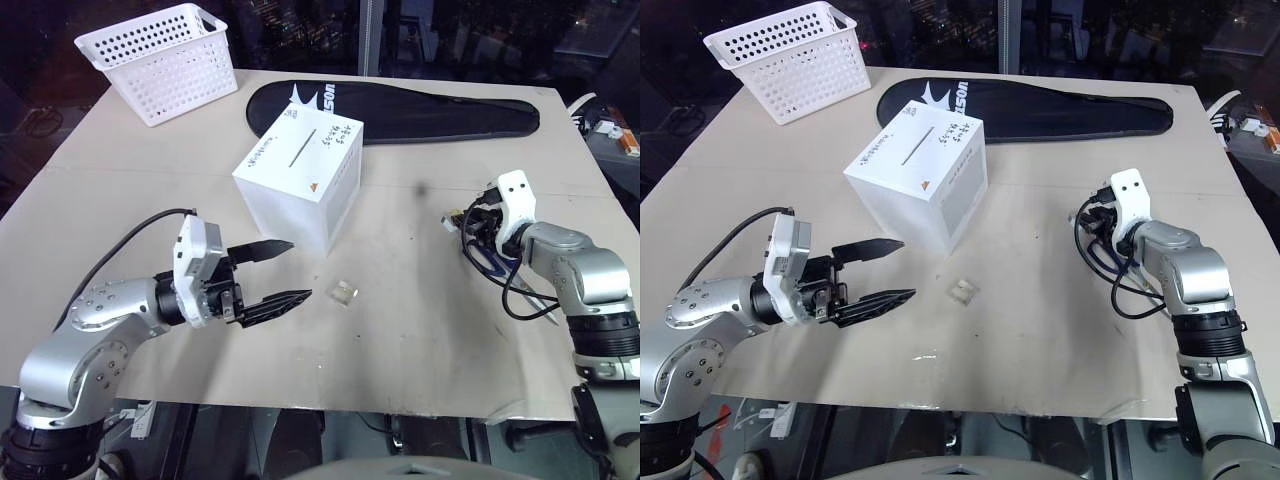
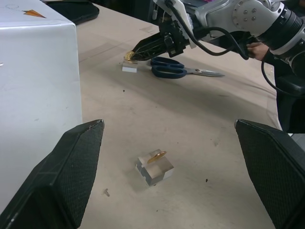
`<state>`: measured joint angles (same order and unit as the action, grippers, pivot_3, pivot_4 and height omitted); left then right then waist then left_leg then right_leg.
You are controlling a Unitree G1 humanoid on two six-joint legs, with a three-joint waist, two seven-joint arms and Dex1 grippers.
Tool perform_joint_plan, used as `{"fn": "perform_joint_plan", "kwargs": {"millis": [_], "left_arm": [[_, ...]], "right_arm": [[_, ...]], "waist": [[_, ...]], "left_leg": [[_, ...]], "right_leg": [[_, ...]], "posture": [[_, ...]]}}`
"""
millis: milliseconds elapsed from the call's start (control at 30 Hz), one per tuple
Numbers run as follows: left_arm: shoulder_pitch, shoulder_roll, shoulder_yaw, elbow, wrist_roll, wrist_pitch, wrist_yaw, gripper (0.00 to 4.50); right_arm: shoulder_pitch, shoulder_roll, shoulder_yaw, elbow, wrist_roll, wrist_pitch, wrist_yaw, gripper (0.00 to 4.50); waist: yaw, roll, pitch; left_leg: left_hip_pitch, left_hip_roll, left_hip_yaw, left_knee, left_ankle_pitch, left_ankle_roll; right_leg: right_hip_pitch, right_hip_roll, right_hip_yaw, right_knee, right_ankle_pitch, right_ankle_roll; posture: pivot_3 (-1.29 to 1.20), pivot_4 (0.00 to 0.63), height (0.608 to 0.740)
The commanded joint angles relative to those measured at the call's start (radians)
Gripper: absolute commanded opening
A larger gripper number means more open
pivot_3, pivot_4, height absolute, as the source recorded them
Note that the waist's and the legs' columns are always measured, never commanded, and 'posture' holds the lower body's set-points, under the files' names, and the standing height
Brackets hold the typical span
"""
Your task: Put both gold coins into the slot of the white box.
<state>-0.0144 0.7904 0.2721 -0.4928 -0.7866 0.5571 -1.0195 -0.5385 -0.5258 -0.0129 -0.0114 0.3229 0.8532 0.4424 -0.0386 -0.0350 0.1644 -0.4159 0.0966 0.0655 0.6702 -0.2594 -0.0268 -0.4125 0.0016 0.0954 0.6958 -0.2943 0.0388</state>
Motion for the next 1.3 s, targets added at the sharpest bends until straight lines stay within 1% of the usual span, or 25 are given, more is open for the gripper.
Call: {"fn": "perform_joint_plan", "kwargs": {"millis": [33,233,333,533,700,800,900,1033,1067,1100,1233,1300], "left_arm": [[0.002,0.008,0.03,-0.032,-0.013,-0.021,-0.002,4.5],[-0.021,0.009,0.029,-0.015,-0.027,-0.013,-0.003,4.5],[-0.069,-0.003,0.026,-0.007,-0.082,0.031,0.022,4.5],[-0.19,-0.017,-0.014,0.018,-0.182,0.126,0.072,4.5],[-0.304,-0.058,-0.08,0.059,-0.203,0.168,0.082,4.5],[-0.359,-0.09,-0.128,0.084,-0.217,0.193,0.069,3.72],[-0.402,-0.121,-0.181,0.096,-0.189,0.184,0.047,2.33],[-0.478,-0.167,-0.218,0.141,-0.205,0.207,0.035,2.33],[-0.494,-0.173,-0.227,0.15,-0.197,0.204,0.026,1.92],[-0.506,-0.179,-0.233,0.16,-0.19,0.205,0.027,1.66],[-0.521,-0.181,-0.242,0.167,-0.193,0.214,0.011,1.66],[-0.533,-0.189,-0.246,0.172,-0.193,0.218,0.007,1.66]], "right_arm": [[-0.021,0.001,-0.013,-0.008,-0.007,-0.02,0.008,0.04],[-0.014,-0.002,-0.028,-0.022,-0.004,-0.012,0.014,0.04],[0.007,-0.008,-0.061,-0.073,0.023,-0.006,0.02,0.04],[0.06,-0.019,-0.194,-0.284,0.203,0.077,0.079,0.04],[0.096,-0.027,-0.293,-0.499,0.455,0.225,0.11,0.04],[0.098,-0.021,-0.326,-0.603,0.623,0.3,0.079,0.0],[0.092,-0.015,-0.33,-0.674,0.79,0.331,0.023,0.0],[0.081,-0.03,-0.296,-0.716,0.943,0.315,-0.069,0.0],[0.079,-0.035,-0.285,-0.721,0.972,0.307,-0.09,0.0],[0.078,-0.036,-0.27,-0.732,0.995,0.296,-0.113,0.0],[0.079,-0.056,-0.222,-0.751,1.046,0.262,-0.176,0.0],[0.072,-0.061,-0.192,-0.749,1.048,0.242,-0.189,0.0]], "waist": [[0.0,0.0,0.0],[0.0,0.0,0.0],[0.001,0.0,0.0],[0.003,0.0,0.0],[0.001,0.0,0.0],[0.0,0.0,0.0],[0.001,0.0,0.0],[0.0,0.0,0.0],[0.0,0.0,0.0],[-0.001,0.0,0.0],[-0.003,0.0,0.0],[-0.002,0.0,0.0]], "left_leg": [[0.0,0.0,0.0,0.0,0.0,0.0],[0.0,0.0,0.0,0.0,0.0,0.0],[0.0,0.0,0.0,0.0,0.0,0.0],[0.0,0.0,0.0,0.0,0.0,0.0],[0.0,0.0,-0.001,0.0,0.0,0.0],[0.0,0.0,-0.001,0.0,0.0,0.0],[0.0,0.0,-0.002,0.0,0.0,0.0],[0.0,0.0,-0.002,0.0,0.0,0.0],[0.0,-0.001,-0.002,0.001,0.0,0.0],[0.0,-0.001,-0.002,0.001,0.0,0.0],[-0.001,-0.001,-0.002,0.0,0.0,0.0],[-0.001,-0.001,-0.003,0.0,0.0,0.0]], "right_leg": [[0.0,0.0,0.0,0.0,0.0,0.0],[0.0,0.0,0.0,0.0,0.0,0.0],[0.0,0.0,0.0,0.0,0.0,0.0],[0.0,0.0,0.0,0.0,0.0,0.0],[0.0,0.0,-0.001,0.0,0.0,0.0],[0.001,0.0,0.0,0.0,0.0,0.0],[0.001,0.0,-0.001,0.0,0.0,0.0],[0.001,0.0,-0.001,0.0,0.0,0.0],[0.001,0.0,-0.001,0.0,0.0,0.0],[0.001,0.0,-0.001,0.0,0.0,0.0],[0.001,0.0,-0.001,0.0,0.0,0.0],[0.001,0.0,-0.001,0.0,0.0,0.0]], "posture": [[0.0,0.15,0.74],[0.0,0.15,0.74],[0.0,0.15,0.74],[0.0,0.15,0.74],[0.0,0.15,0.74],[0.0,0.15,0.74],[0.0,0.15,0.74],[0.0,0.15,0.74],[0.0,0.15,0.74],[0.0,0.15,0.74],[0.0,0.15,0.74],[0.0,0.15,0.74]]}}
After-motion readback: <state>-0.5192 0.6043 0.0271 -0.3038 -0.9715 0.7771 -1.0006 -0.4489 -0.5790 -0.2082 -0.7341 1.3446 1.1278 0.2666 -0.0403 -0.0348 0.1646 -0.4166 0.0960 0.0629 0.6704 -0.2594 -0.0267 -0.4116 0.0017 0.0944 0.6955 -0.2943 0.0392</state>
